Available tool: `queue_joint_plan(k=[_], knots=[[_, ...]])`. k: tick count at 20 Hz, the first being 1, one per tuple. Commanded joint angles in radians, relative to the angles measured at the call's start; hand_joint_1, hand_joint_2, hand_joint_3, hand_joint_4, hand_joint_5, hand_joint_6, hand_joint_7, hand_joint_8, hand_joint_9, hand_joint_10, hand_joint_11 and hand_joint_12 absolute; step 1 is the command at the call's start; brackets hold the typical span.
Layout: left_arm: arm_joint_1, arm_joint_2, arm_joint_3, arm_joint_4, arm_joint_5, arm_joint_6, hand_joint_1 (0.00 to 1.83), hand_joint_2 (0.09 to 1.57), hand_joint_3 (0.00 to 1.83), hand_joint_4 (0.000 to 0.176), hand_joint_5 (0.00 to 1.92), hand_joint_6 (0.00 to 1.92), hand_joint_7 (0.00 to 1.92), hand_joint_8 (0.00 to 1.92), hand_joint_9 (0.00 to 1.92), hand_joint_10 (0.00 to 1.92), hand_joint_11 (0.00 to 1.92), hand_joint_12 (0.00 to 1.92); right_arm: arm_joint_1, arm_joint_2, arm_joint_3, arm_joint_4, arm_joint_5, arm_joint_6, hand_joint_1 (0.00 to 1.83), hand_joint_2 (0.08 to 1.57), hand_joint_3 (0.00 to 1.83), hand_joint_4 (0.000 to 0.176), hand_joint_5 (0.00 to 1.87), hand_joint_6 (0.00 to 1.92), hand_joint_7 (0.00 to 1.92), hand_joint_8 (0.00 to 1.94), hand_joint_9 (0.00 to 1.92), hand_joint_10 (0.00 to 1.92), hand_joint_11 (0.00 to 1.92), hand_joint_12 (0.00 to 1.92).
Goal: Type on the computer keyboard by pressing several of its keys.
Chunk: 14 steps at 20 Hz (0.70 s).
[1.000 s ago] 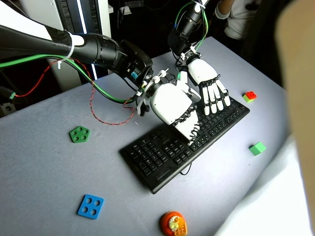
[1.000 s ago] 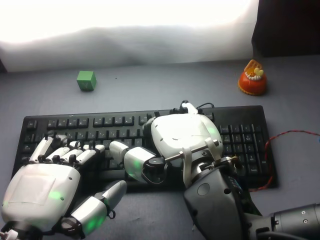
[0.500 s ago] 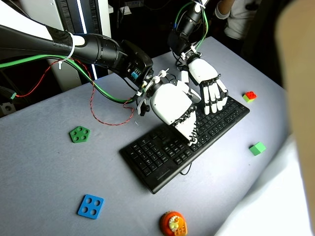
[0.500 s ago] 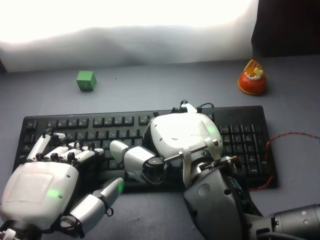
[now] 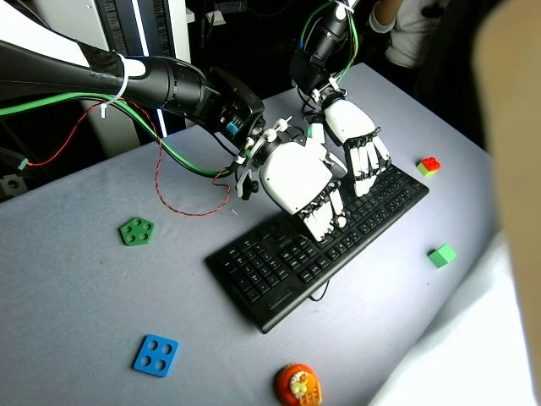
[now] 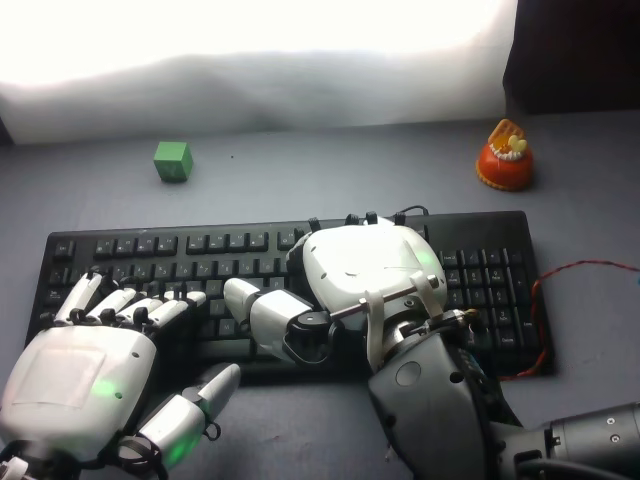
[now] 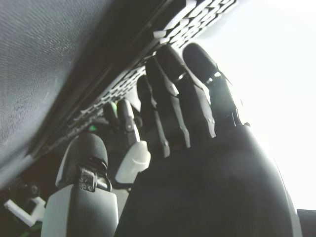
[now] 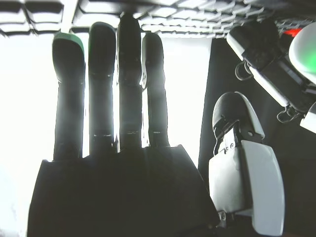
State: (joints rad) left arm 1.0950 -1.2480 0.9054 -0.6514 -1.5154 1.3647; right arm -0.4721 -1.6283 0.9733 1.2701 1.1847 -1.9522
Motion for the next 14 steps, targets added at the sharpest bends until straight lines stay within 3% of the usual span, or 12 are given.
queue_joint_plan(k=[1, 9, 11, 14], knots=[[-0.003, 0.008, 0.004, 0.028, -0.08, -0.006, 0.2, 1.3, 0.0, 0.0, 0.59, 0.03, 0.63, 0.01, 0.36, 0.68, 0.0, 1.44, -0.006, 0.004, -0.006, -0.035, 0.02, -0.001, 0.0, 1.2, 0.0, 0.0, 0.75, 0.0, 0.91, 0.0, 0.65, 0.82, 0.28, 1.65], [-0.028, 0.046, 0.006, 0.03, -0.07, -0.007, 0.17, 1.3, 0.0, 0.0, 0.58, 0.01, 0.62, 0.0, 0.35, 0.62, 0.0, 1.35, 0.014, 0.032, -0.051, -0.129, 0.077, 0.009, 0.0, 1.19, 0.0, 0.0, 0.77, 0.0, 0.87, 0.0, 0.69, 0.56, 0.21, 1.54], [-0.039, 0.065, 0.006, 0.035, -0.055, -0.001, 0.17, 1.3, 0.0, 0.0, 0.54, 0.0, 0.56, 0.0, 0.31, 0.57, 0.0, 1.27, 0.029, 0.05, -0.068, -0.129, 0.091, 0.012, 0.0, 1.19, 0.0, 0.0, 0.75, 0.0, 0.83, 0.0, 0.7, 0.41, 0.17, 1.51], [-0.057, 0.085, 0.005, 0.043, -0.034, 0.027, 0.19, 1.29, 0.0, 0.0, 0.53, 0.0, 0.56, 0.0, 0.35, 0.48, 0.0, 1.27, 0.044, 0.084, -0.097, -0.129, 0.092, 0.011, 0.0, 1.18, 0.0, 0.0, 0.75, 0.0, 0.83, 0.0, 0.71, 0.38, 0.18, 1.49]])
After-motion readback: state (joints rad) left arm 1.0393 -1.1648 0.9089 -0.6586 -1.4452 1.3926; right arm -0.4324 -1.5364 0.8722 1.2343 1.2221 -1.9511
